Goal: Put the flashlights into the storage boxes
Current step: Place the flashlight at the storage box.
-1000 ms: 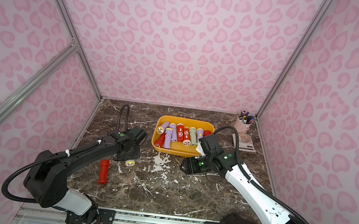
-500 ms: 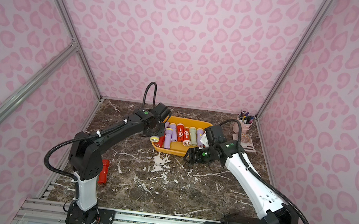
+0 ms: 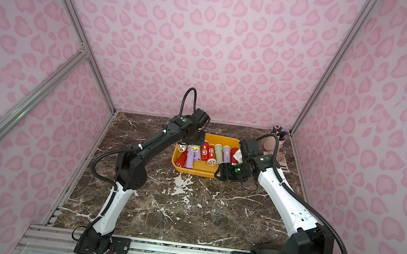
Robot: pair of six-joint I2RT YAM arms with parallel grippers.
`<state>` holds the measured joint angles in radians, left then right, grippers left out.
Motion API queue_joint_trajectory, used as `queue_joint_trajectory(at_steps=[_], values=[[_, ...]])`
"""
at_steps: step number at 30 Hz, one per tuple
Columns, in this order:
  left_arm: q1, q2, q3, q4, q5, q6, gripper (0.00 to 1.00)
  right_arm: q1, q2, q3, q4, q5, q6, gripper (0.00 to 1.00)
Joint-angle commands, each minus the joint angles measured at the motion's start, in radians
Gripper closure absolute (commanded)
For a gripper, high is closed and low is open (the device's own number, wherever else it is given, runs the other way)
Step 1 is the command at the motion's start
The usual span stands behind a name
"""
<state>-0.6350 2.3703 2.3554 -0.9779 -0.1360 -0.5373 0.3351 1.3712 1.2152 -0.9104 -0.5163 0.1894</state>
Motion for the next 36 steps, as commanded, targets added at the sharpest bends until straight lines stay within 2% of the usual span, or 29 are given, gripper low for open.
queue_joint_trajectory(at_steps=[1,10,32,33,36], values=[[0.001,0.021,0.022,0.013,0.054,0.01,0.69,-0.019,0.009,0.001,-0.004,0.005,-0.013,0.26],[0.001,0.076,0.003,0.1,0.123,-0.007,0.67,-0.062,0.038,0.015,-0.024,-0.005,-0.034,0.26],[0.027,0.137,-0.002,0.157,0.114,-0.001,0.65,-0.079,0.023,0.003,-0.06,-0.008,-0.036,0.26],[0.029,0.136,-0.002,0.155,0.116,-0.001,0.6,-0.079,0.023,0.006,-0.062,-0.016,-0.037,0.26],[0.031,0.135,-0.005,0.155,0.122,0.006,0.58,-0.079,0.02,0.018,-0.065,-0.021,-0.036,0.26]])
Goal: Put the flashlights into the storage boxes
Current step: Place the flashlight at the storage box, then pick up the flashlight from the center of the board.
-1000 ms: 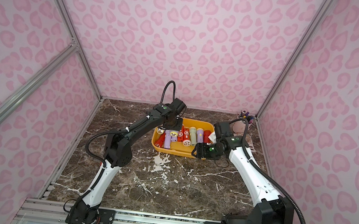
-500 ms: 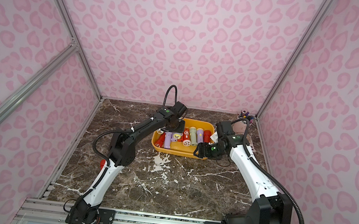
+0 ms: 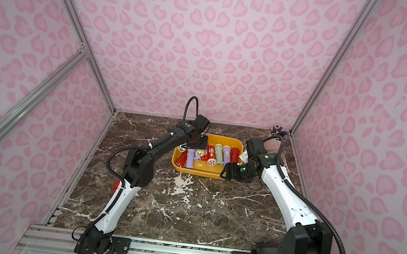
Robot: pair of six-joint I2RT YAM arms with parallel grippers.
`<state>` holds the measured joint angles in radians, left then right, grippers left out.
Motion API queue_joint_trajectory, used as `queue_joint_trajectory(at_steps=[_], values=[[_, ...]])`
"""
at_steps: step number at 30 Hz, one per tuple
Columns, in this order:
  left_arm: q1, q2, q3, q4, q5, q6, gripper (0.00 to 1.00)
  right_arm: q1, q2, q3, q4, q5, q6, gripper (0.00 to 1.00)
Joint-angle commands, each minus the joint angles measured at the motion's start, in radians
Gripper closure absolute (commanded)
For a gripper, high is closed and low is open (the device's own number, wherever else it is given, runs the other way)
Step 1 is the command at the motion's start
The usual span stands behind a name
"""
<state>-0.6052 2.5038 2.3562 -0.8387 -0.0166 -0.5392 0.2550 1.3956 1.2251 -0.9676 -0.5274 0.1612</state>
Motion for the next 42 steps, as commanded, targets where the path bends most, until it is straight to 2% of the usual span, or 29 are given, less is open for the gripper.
queue_joint_trajectory(at_steps=[1,5,16,27,30,33,37,42], values=[[0.001,0.0,-0.006,0.016,0.006,0.011,0.55,0.001,-0.005,0.008,-0.006,-0.009,-0.007,0.26],[0.001,-0.005,-0.006,0.027,0.016,0.018,0.45,0.001,-0.012,-0.001,0.006,-0.012,0.002,0.26],[0.001,-0.05,-0.015,0.03,0.027,0.031,0.42,0.0,-0.039,-0.022,0.018,-0.01,0.02,0.26],[0.001,-0.18,-0.075,-0.001,-0.05,0.061,0.37,0.004,-0.061,-0.036,0.024,-0.01,0.015,0.26],[0.002,-0.254,-0.155,-0.008,-0.095,0.064,0.37,0.015,-0.065,-0.036,0.029,-0.009,0.014,0.26],[0.001,-0.368,-0.299,0.011,-0.144,0.054,0.36,0.042,-0.064,-0.036,0.042,-0.012,0.012,0.26],[0.002,-0.562,-0.558,0.052,-0.209,0.013,0.36,0.113,-0.048,-0.03,0.057,-0.008,0.009,0.26],[0.004,-0.82,-0.907,0.059,-0.275,-0.097,0.34,0.236,-0.037,-0.038,0.099,-0.008,0.025,0.26]])
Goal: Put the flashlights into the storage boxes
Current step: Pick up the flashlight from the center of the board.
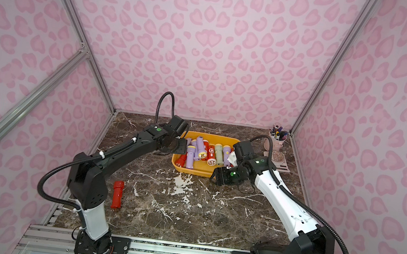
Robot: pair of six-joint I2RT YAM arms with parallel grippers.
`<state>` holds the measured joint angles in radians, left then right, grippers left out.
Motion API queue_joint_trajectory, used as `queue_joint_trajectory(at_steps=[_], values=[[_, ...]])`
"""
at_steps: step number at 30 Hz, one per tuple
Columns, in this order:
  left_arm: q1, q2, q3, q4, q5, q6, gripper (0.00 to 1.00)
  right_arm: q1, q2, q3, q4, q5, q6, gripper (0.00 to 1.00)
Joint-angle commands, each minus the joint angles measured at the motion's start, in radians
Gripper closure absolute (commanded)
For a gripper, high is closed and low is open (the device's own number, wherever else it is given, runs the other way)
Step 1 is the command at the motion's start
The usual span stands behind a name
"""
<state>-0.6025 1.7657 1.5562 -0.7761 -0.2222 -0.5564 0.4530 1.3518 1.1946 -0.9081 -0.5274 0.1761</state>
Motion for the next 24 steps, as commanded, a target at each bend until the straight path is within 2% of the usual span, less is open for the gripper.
queue_joint_trajectory(at_steps=[1,5,9,17,24], values=[[0.002,-0.134,-0.173,-0.01,-0.082,-0.104,0.34,0.064,0.008,-0.016,0.054,-0.008,0.016,0.26],[0.001,-0.323,-0.409,-0.063,-0.132,-0.208,0.34,0.162,0.017,-0.055,0.117,-0.006,0.037,0.26],[0.001,-0.477,-0.538,-0.145,-0.183,-0.285,0.32,0.251,0.036,-0.09,0.206,-0.011,0.068,0.26],[0.008,-0.695,-0.702,-0.257,-0.229,-0.401,0.26,0.413,0.135,-0.048,0.336,-0.005,0.102,0.26],[0.048,-0.767,-0.797,-0.286,-0.238,-0.464,0.19,0.519,0.231,0.017,0.408,0.009,0.134,0.26]])
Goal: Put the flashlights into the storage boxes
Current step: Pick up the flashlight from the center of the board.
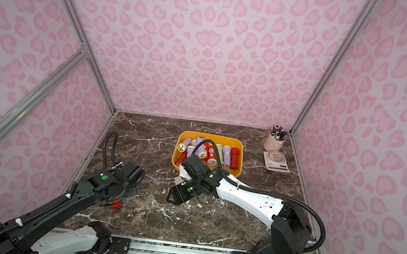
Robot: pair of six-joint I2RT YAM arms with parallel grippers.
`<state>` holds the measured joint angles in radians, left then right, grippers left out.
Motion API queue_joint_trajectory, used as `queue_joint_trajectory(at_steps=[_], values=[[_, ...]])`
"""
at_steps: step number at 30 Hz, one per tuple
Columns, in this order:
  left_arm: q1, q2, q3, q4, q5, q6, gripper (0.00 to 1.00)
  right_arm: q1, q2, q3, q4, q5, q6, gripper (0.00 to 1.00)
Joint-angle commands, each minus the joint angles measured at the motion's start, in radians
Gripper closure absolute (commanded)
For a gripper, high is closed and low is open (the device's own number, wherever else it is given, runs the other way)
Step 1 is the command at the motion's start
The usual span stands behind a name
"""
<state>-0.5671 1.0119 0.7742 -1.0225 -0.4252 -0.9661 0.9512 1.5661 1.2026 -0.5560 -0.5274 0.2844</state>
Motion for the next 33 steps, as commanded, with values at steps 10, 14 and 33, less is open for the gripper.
queue_joint_trajectory(at_steps=[10,14,33], values=[[0.119,-0.024,-0.11,0.023,0.008,-0.052,0.15,0.04,0.004,-0.008,0.063,0.021,0.028,0.26],[0.16,0.002,-0.138,0.074,0.03,-0.034,0.14,0.039,-0.017,-0.029,0.066,0.025,0.029,0.26],[0.3,0.166,-0.209,0.313,0.145,0.114,0.31,-0.115,-0.075,-0.092,0.023,-0.008,-0.003,0.26]])
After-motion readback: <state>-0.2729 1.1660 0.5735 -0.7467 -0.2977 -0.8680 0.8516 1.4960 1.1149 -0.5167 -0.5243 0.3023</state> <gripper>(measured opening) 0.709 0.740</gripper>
